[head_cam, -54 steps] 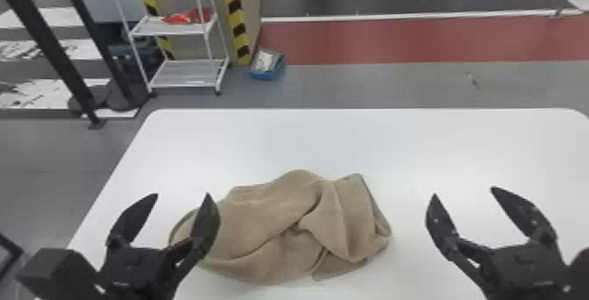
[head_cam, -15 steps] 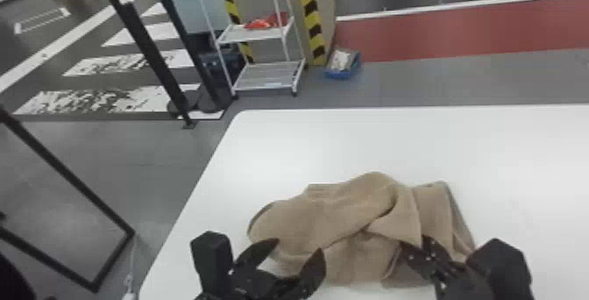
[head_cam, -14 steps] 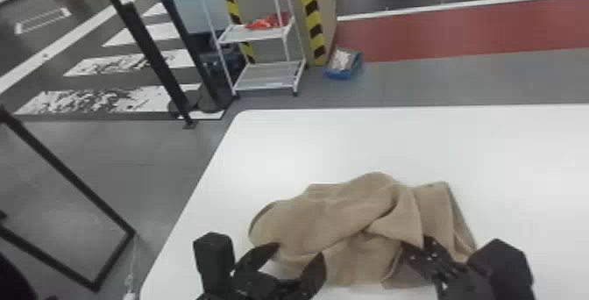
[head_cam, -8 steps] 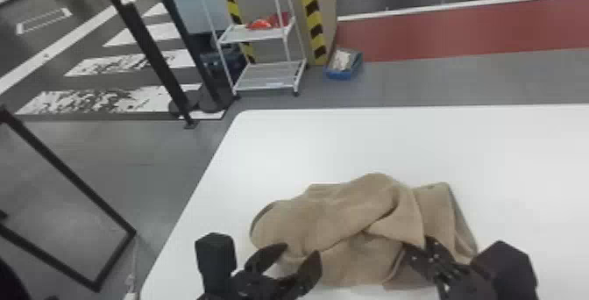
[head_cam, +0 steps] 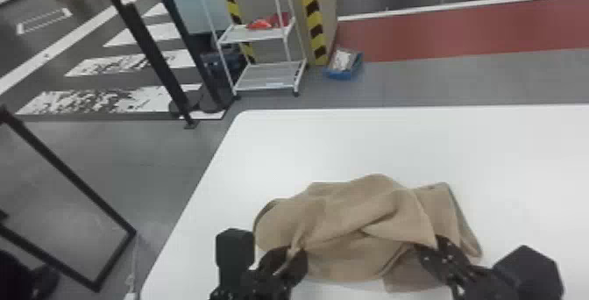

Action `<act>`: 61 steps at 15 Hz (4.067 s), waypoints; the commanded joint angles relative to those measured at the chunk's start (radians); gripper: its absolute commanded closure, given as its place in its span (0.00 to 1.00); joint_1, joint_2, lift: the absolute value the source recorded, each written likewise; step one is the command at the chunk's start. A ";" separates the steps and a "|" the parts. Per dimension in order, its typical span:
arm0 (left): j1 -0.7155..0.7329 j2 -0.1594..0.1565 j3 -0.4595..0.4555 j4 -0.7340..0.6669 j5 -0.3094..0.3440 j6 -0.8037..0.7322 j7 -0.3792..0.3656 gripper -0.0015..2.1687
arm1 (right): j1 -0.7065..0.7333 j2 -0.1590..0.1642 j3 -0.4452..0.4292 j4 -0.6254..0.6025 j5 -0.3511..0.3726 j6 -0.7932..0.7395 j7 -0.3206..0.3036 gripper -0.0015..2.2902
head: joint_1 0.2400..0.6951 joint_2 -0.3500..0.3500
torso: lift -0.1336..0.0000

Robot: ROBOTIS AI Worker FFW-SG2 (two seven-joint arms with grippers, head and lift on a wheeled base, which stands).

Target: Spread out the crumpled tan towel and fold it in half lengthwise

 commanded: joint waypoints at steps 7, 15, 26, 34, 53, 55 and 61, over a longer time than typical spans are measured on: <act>-0.041 0.000 0.117 -0.146 0.047 0.103 -0.065 0.58 | -0.088 0.008 -0.297 -0.017 -0.085 0.092 0.175 0.74 | 1.00 0.92 | 0.07; -0.201 -0.003 0.167 -0.197 0.029 0.306 -0.381 0.58 | -0.281 -0.018 -0.350 -0.098 0.073 0.227 0.531 0.74 | 1.00 0.71 | 0.07; -0.299 -0.011 0.246 -0.514 0.067 0.668 -0.545 0.58 | -0.379 -0.009 -0.683 -0.345 -0.310 0.580 0.537 0.73 | 1.00 0.53 | 0.07; -0.333 -0.014 0.214 -0.510 0.064 0.735 -0.542 0.58 | -0.637 -0.037 -0.590 -0.178 -0.216 0.752 0.529 0.73 | 0.98 0.37 | 0.07; -0.391 -0.006 0.058 -0.148 -0.125 0.517 -0.442 0.58 | -0.455 -0.061 -0.326 -0.040 0.147 0.638 0.819 0.07 | 1.00 0.63 | 0.07; -0.391 -0.006 0.056 -0.146 -0.125 0.517 -0.444 0.58 | -0.453 -0.072 -0.274 -0.049 0.284 0.641 0.914 0.08 | 1.00 0.63 | 0.07; -0.385 -0.005 0.058 -0.151 -0.125 0.517 -0.450 0.58 | -0.467 -0.095 -0.091 -0.018 0.555 0.669 0.942 0.10 | 1.00 0.63 | 0.07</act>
